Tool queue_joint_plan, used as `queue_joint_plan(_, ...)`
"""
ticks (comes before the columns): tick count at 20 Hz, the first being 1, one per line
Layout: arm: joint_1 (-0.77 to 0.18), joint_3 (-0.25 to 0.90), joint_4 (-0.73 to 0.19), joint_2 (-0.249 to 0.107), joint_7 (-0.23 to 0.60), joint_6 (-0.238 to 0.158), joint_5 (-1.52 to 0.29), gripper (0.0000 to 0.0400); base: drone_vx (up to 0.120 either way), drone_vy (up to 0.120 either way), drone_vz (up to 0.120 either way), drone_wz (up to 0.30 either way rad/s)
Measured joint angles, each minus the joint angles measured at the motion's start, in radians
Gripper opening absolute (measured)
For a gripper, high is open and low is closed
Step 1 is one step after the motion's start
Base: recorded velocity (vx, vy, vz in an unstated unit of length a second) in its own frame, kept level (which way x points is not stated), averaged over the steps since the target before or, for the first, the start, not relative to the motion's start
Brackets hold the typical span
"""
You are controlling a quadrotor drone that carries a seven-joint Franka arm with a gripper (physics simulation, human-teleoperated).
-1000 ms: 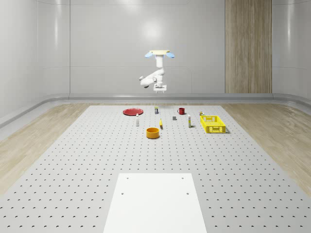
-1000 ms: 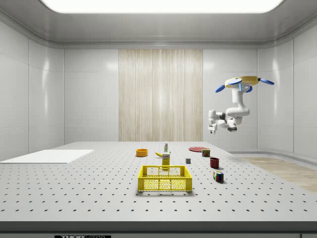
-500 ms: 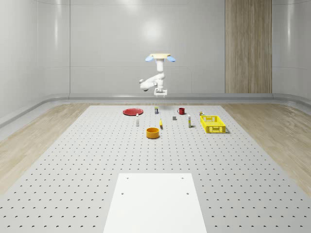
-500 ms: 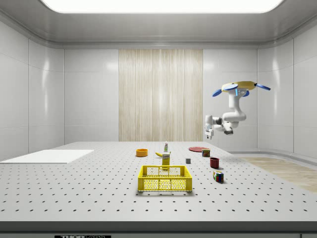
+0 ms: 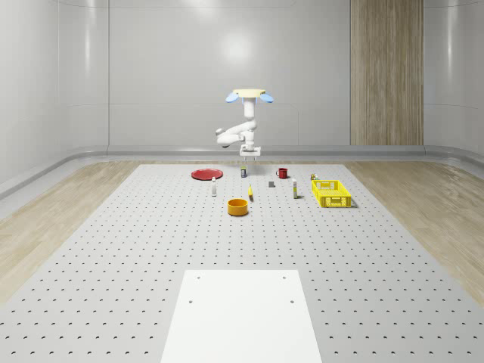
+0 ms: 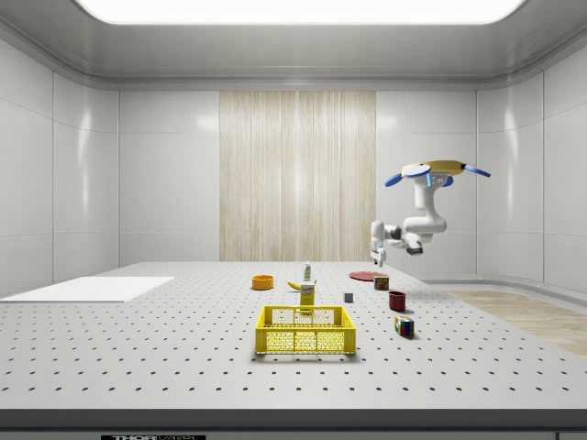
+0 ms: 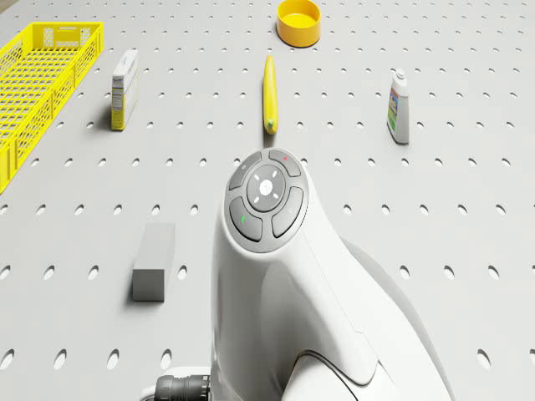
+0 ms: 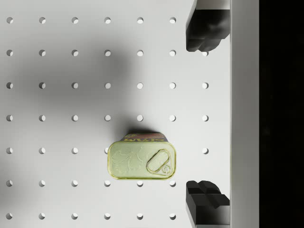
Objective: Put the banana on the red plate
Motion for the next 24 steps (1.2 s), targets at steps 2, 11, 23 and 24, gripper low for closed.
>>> queue_joint_plan(2, -0.003, 0.003, 0.001, -0.009, 0.003, 0.009, 0.005, 0.04, 0.12, 0.0, -0.12, 0.0)
queue_joint_plan(11, -0.015, 0.014, 0.003, -0.049, 0.014, 0.046, 0.025, 0.04, 0.12, 0.0, -0.058, 0.0)
queue_joint_plan(23, -0.029, 0.026, 0.006, -0.098, 0.027, 0.091, 0.048, 0.04, 0.12, -0.02, -0.02, 0.0)
queue_joint_plan(24, -0.03, 0.027, 0.007, -0.102, 0.028, 0.094, 0.05, 0.04, 0.12, 0.0, -0.12, 0.0)
